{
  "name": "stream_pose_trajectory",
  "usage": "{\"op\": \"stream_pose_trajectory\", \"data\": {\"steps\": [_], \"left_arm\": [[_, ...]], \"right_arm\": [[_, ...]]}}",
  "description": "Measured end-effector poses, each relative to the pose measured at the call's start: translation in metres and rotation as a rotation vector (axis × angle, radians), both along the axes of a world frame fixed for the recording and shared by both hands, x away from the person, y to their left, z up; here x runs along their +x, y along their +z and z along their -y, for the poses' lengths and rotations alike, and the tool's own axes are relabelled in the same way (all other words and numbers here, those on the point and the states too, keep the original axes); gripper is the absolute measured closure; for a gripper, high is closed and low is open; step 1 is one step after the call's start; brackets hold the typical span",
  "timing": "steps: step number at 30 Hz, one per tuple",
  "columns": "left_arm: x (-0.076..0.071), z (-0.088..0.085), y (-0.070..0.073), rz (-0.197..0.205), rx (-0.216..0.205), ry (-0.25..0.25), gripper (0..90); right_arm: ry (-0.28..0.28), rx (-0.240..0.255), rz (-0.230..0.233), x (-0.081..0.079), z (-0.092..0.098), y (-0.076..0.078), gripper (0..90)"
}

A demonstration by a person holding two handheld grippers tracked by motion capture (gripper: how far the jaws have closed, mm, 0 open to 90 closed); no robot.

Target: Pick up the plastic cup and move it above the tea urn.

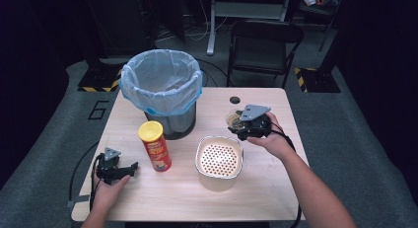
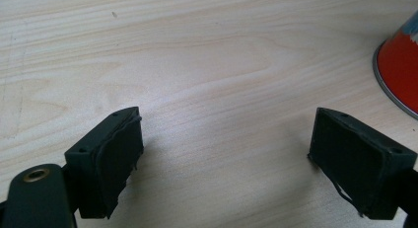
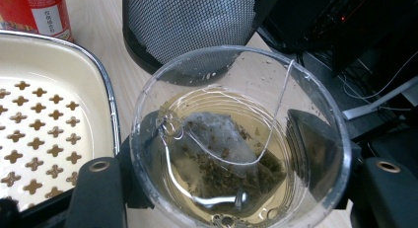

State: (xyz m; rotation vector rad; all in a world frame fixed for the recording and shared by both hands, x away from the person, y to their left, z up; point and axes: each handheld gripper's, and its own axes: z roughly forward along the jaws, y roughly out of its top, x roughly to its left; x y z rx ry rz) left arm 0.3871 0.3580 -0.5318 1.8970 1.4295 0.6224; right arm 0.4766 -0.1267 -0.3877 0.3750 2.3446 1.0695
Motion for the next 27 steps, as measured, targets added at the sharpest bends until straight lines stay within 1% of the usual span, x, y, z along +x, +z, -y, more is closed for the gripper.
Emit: {"op": "stream_pose_trajectory", "data": {"steps": [13, 17, 19, 20, 24, 27], "left_arm": [[0.0, 0.0, 0.0, 0.0, 0.0, -0.001, 12.4], [0.0, 0.0, 0.0, 0.001, 0.0, 0.0, 12.4], [0.0, 0.0, 0.0, 0.001, 0.0, 0.0, 12.4], [0.0, 0.0, 0.0, 0.001, 0.0, 0.0, 12.4], [0.0, 0.0, 0.0, 0.0, 0.0, 0.0, 12.4], [0.0, 0.0, 0.0, 0.001, -0.001, 0.0, 12.4]], "right_arm": [[0.031, -0.024, 0.039, -0.004, -0.002, 0.002, 33.8], [0.044, -0.037, 0.067, -0.006, -0.003, 0.002, 33.8], [0.051, -0.047, 0.089, -0.008, -0.004, 0.003, 33.9], [0.055, -0.06, 0.106, -0.01, -0.005, 0.003, 33.9], [0.073, -0.152, 0.202, -0.019, -0.014, 0.001, 34.1], [0.097, -0.218, 0.285, -0.028, -0.021, -0.004, 34.3]]}}
